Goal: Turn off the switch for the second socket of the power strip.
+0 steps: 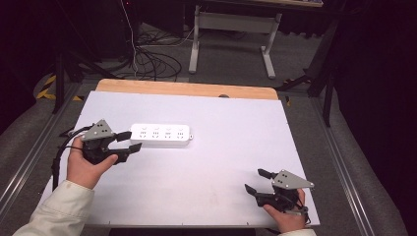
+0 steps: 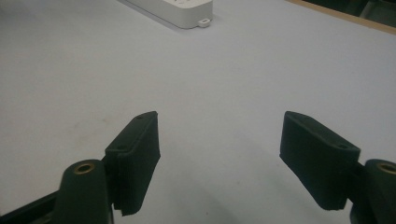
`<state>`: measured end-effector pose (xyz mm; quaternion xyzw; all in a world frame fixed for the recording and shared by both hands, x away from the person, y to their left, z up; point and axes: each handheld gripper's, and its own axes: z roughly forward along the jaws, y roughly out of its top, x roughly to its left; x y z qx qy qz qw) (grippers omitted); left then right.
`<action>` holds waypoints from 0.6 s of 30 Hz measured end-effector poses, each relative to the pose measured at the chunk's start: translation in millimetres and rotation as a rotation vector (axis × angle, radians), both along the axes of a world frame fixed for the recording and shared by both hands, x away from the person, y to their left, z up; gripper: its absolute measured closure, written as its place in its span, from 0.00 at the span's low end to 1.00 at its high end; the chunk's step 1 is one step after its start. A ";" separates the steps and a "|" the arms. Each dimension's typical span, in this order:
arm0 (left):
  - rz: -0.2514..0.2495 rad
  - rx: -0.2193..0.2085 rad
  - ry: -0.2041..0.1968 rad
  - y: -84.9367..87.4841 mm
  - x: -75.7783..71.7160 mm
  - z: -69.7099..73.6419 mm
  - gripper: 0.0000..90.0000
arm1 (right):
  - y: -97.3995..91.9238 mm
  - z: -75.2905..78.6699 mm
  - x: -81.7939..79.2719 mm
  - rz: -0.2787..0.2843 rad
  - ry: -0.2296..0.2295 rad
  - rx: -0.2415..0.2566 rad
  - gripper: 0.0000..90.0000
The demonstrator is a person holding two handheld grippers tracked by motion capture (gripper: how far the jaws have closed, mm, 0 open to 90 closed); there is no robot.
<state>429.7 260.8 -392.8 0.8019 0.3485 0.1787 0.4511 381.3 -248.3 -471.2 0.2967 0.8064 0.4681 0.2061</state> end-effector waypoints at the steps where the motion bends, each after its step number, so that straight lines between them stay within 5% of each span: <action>1: -0.002 0.008 -0.005 -0.6 2.4 0.6 0.48 | 0.0 0.0 0.0 0.000 0.000 0.001 0.32; 18: 0.028 0.001 0.030 -17.1 36.4 0.6 0.54 | -0.9 0.1 -0.1 0.007 -0.001 0.007 0.32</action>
